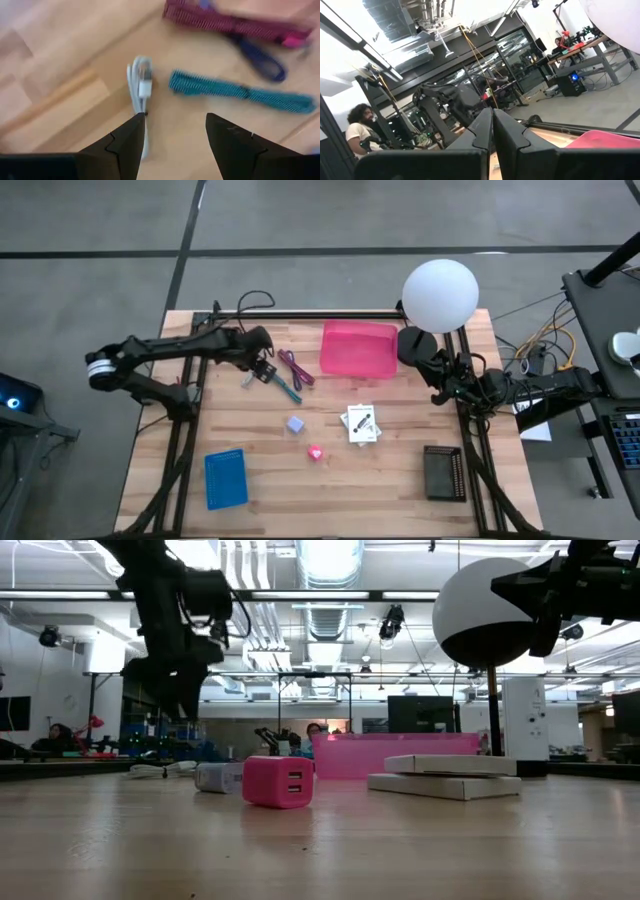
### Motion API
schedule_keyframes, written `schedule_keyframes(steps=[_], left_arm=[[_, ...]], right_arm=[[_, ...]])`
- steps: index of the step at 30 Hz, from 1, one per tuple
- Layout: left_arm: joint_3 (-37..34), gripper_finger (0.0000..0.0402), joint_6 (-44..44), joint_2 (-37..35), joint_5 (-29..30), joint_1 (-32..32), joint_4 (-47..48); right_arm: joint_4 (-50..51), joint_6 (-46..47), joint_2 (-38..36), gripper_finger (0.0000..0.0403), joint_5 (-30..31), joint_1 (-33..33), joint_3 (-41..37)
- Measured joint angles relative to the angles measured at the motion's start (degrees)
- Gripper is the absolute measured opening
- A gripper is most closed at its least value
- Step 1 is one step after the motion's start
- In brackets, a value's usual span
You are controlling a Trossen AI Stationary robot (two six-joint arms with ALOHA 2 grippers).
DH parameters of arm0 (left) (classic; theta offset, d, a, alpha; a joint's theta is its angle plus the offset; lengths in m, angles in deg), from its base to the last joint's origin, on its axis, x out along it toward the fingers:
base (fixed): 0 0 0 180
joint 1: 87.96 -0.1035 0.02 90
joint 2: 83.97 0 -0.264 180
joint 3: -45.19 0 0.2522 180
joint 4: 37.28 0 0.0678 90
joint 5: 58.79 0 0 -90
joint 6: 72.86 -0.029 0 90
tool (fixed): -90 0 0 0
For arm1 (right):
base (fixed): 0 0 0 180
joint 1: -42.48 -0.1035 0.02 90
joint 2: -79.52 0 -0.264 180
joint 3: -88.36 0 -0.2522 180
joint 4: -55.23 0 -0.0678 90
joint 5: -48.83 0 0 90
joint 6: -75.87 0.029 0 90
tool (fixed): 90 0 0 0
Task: Pick and place items into bin
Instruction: Put the white charger cable into the pink bin
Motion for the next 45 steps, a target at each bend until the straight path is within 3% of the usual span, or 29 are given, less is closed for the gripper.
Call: schedule_keyframes(steps=[21, 32, 37, 45], left_arm=[[-1.1, 0.0194, -0.6, 16.8, -0.4, -2.4, 5.0], [-0.9, 0.0189, -0.6, 19.0, -0.2, -2.4, 4.8], [-1.0, 0.0151, -2.3, 19.0, -0.4, -2.7, 4.1], [-1.1, 0.0057, -6.9, 19.1, -0.7, -3.0, 3.1]], right_arm=[[0.5, 0.0, 0.0, 0.0009, 0.0, 0.0, 0.0], [0.6, -0.7, 0.0, 0.0009, 0.0, 0.0, 0.0], [0.6, -0.7, 0.0, 0.0009, 0.0, 0.0, 0.0], [0.5, -0.5, 0.0, 0.0009, 0.0, 0.0, 0.0]])
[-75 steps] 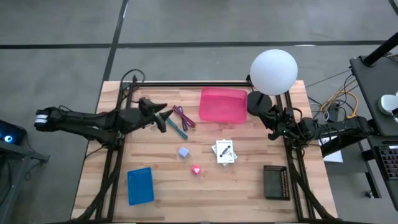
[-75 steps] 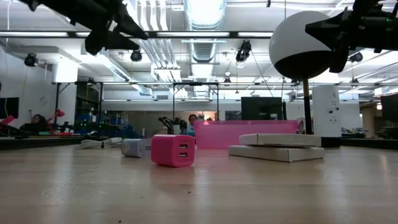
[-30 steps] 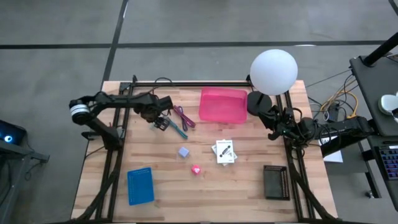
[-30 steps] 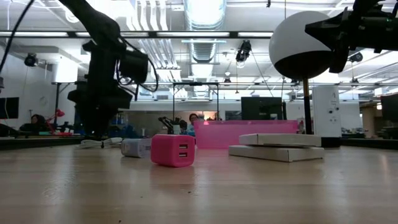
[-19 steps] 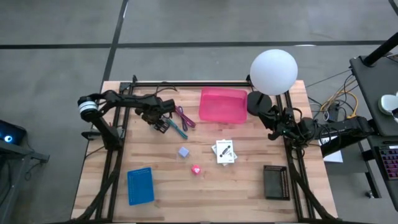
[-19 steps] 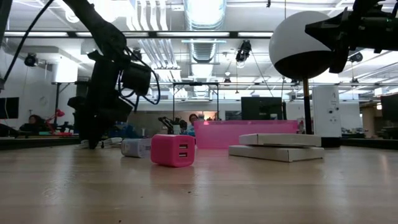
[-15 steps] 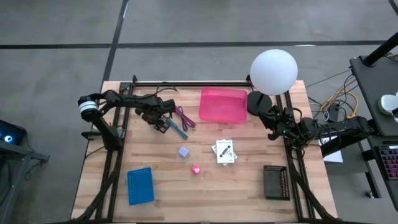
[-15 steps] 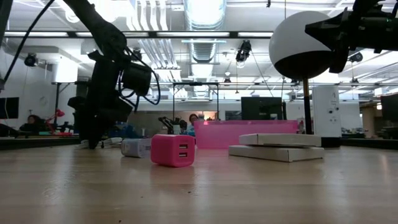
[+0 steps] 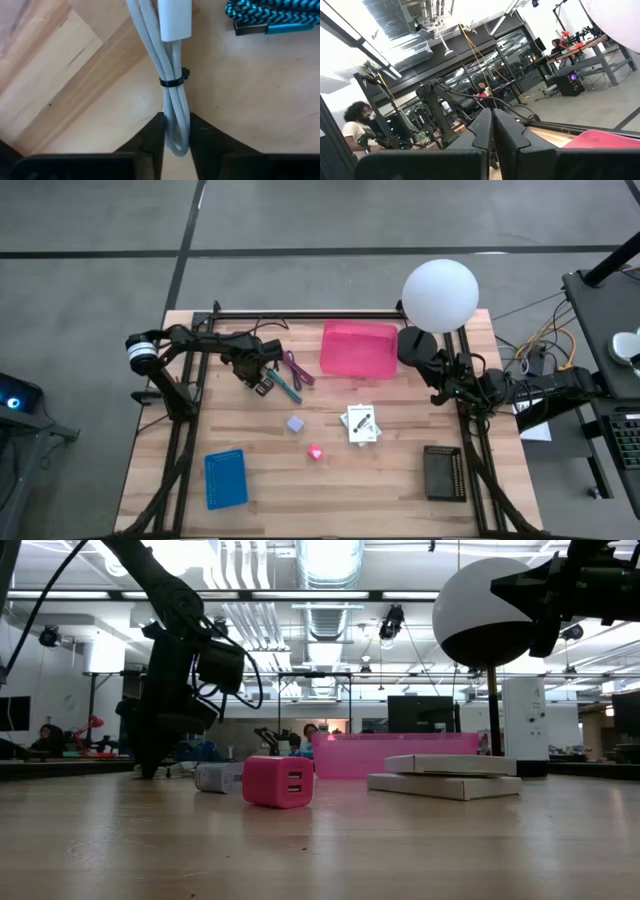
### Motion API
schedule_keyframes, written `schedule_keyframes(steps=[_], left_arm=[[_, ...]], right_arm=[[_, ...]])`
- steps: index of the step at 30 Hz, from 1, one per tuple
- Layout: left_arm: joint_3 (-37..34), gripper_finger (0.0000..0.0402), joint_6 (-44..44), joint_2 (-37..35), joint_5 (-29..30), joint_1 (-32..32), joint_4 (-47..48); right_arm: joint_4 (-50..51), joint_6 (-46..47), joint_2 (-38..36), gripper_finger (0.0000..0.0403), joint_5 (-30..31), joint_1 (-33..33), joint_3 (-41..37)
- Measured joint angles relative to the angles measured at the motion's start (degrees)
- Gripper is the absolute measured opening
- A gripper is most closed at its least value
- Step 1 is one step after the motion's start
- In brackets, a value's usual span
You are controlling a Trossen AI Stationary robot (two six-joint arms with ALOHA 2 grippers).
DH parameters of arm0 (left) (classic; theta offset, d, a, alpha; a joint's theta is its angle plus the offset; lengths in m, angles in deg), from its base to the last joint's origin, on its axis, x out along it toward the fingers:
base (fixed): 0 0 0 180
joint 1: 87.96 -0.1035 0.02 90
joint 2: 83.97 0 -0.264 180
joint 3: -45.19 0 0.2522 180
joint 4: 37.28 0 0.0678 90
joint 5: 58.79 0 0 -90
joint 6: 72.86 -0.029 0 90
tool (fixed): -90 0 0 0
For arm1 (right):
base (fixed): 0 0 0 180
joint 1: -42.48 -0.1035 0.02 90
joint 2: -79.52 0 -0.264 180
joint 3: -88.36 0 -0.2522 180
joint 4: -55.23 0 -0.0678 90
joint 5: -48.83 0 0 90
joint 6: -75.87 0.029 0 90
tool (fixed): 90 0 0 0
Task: Pick and place items into bin
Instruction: Put the white charger cable into the pink bin
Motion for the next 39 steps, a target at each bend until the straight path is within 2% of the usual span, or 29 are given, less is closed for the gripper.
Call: schedule_keyframes(steps=[6, 12, 19, 21, 25, 33, 39], left_arm=[[-0.1, 0.0009, -1.2, 0.0, 1.4, -0.1, 0.2], [0.4, 0.0006, -1.2, -2.6, -0.1, -0.2, -0.1], [0.3, 0.0005, -3.6, -11.7, -1.3, -0.2, -1.5], [1.2, 0.0004, -3.6, -14.3, -3.4, -0.2, -1.6], [2.3, 0.0004, -4.0, -20.1, -8.0, -0.1, -7.9], [0.0, 0.0003, -4.8, -29.8, -17.5, 0.0, -29.1], [-0.8, 0.0003, -16.2, -31.8, -18.9, 2.8, -37.5]], right_arm=[[-0.4, 0.1, 0.0, 0.0009, 0.0, 0.0, 0.0], [-0.5, 3.1, 0.0, 0.0009, 0.0, 0.0, 0.0], [-0.5, 3.5, 0.0, 0.0009, 0.0, 0.0, 0.0], [-0.5, 3.5, 0.0, 0.0014, 0.0, 0.0, 0.0], [-0.5, 2.9, 0.4, 0.0044, 0.0, 0.0, 0.0], [-0.2, 3.0, 3.5, 0.0142, 0.0, 0.0, 2.4], [0.1, 1.2, 9.0, 0.0192, 0.0, 0.0, 6.9]])
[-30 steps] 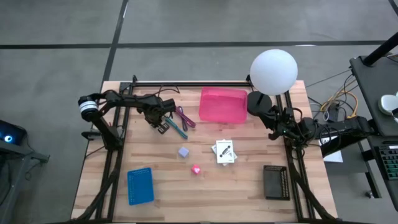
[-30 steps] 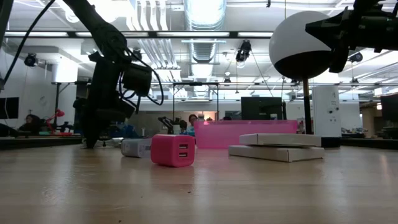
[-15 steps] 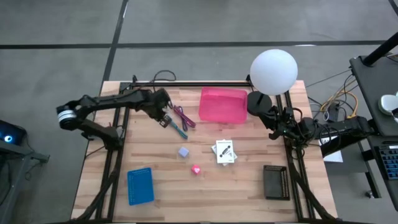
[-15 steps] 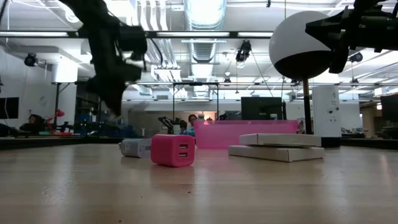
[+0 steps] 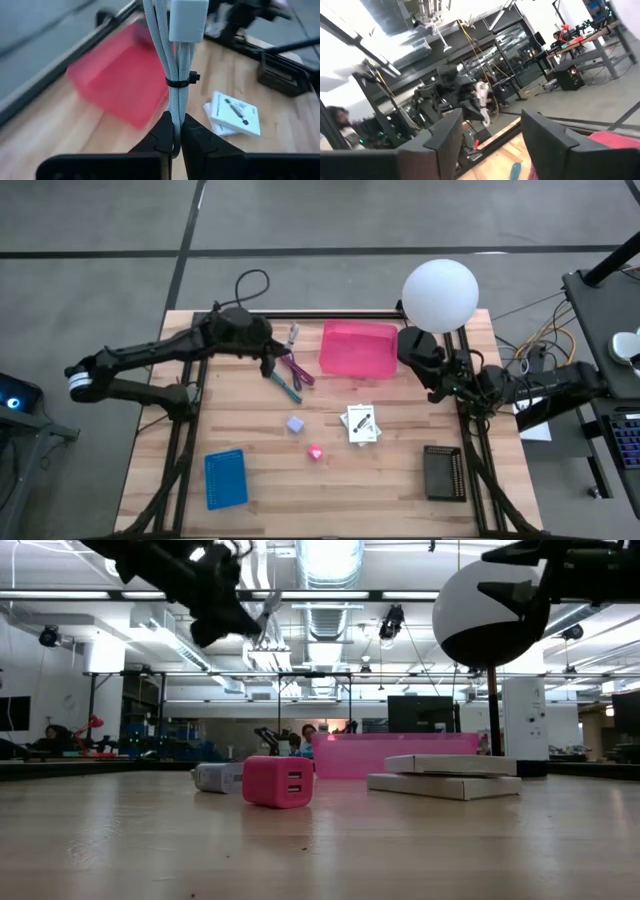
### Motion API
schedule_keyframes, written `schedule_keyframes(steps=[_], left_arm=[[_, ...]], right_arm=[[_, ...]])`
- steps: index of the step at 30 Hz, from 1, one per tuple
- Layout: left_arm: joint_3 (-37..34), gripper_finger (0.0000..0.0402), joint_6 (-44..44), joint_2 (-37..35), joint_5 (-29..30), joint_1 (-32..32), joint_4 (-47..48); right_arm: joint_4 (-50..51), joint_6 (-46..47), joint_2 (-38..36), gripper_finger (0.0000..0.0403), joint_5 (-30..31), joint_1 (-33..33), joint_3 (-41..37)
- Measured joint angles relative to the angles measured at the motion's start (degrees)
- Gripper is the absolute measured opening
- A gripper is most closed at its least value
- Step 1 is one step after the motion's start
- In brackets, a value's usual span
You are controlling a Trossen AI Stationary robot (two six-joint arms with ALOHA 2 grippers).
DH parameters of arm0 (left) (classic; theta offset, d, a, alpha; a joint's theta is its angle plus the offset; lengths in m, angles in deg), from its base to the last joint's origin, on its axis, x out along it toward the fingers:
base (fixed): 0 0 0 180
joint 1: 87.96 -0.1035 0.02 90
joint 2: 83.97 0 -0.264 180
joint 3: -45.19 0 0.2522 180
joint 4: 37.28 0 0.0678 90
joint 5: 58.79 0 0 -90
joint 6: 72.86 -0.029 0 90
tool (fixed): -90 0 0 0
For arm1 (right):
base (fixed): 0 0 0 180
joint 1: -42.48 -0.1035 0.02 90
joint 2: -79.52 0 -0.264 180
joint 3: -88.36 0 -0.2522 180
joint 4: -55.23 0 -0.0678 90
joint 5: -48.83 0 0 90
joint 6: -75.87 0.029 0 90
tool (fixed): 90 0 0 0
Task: Pick and place items into bin
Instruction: Put the white charger cable into the pink bin
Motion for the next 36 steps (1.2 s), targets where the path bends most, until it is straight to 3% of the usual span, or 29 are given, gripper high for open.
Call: schedule_keyframes(steps=[3, 17, 36], left_arm=[[0.0, 0.0003, -4.0, 0.3, -0.1, 1.3, -3.1], [0.0, 0.0003, -4.0, 7.1, -6.8, 5.0, -16.2], [0.0, 0.0003, -4.0, 12.4, -7.6, 10.1, -29.5]], right_arm=[[0.5, -1.9, 3.8, 0.0204, 0.0, 0.0, 2.8], [1.6, -13.7, 23.7, 0.0208, 0.0, 0.0, 18.1], [2.0, -19.1, 47.4, 0.0208, 0.0, 1.2, 36.2]])
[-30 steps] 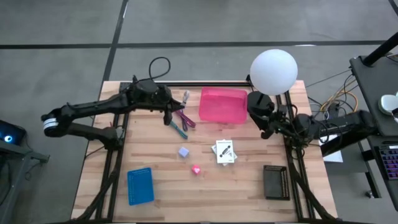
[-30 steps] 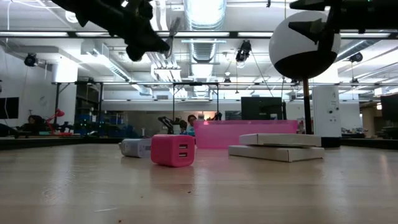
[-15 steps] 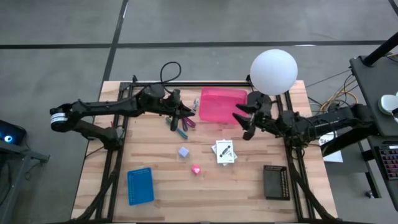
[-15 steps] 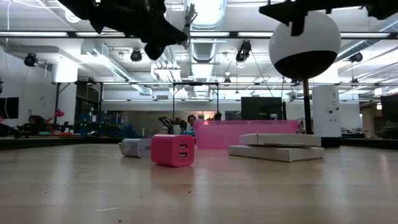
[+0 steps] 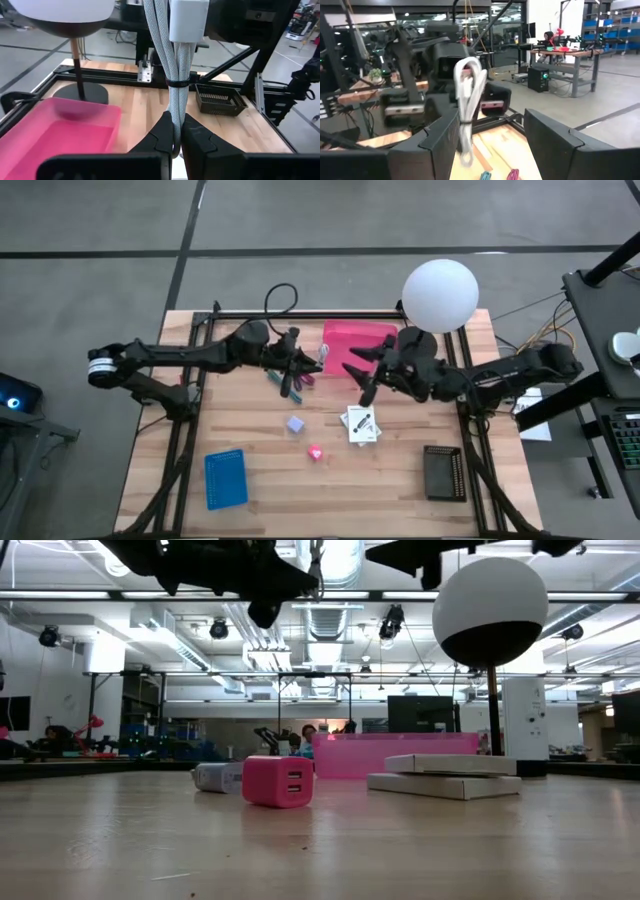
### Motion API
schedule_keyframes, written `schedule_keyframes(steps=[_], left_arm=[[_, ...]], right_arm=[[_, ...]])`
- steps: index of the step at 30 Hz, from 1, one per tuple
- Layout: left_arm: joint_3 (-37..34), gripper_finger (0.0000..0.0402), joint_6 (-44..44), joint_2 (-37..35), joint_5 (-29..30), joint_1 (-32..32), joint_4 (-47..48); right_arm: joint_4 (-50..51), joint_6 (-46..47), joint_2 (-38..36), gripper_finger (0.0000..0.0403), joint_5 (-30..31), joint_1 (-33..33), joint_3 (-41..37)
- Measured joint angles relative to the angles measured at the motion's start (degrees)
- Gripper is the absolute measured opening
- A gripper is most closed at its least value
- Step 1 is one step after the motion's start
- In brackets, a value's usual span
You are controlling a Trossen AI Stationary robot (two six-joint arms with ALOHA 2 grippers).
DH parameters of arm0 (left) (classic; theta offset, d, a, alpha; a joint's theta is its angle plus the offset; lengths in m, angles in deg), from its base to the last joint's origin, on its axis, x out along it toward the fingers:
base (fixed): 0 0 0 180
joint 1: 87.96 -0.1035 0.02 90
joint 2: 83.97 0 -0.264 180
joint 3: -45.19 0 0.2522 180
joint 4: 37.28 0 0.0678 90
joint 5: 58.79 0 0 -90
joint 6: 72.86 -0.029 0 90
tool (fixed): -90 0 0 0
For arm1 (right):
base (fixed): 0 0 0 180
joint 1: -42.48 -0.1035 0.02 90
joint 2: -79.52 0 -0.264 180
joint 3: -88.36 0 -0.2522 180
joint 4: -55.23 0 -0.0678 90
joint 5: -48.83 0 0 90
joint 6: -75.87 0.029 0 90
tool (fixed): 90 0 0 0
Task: Pick and place items into bin
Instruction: Put the white charger cable into the pink bin
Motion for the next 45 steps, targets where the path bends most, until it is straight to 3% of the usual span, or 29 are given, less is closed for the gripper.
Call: schedule_keyframes(steps=[10, 20, 32, 38, 45], left_arm=[[0.0, 0.0003, 0.0, 0.7, -0.1, 0.1, -0.2], [0.0, 0.0003, 0.0, 0.7, -0.3, 0.2, -0.3], [0.0, 0.0003, 0.0, 0.7, -0.3, 0.2, -0.4], [0.0, 0.0003, 0.0, 0.7, -0.3, 0.2, -0.7], [0.0, 0.0003, 0.0, 0.7, -0.2, 0.2, -0.6]], right_arm=[[0.4, 0.9, 6.9, 0.0208, -5.6, 1.7, 7.5], [9.0, 0.9, 10.9, 0.0208, -6.1, 4.0, 14.6], [19.4, -0.3, 11.0, 0.0208, -6.1, 4.6, 19.1], [19.5, 2.7, 11.0, 0.0206, -6.1, 4.7, 19.0], [19.5, 2.7, 11.0, 0.0159, -6.2, 4.7, 19.0]])
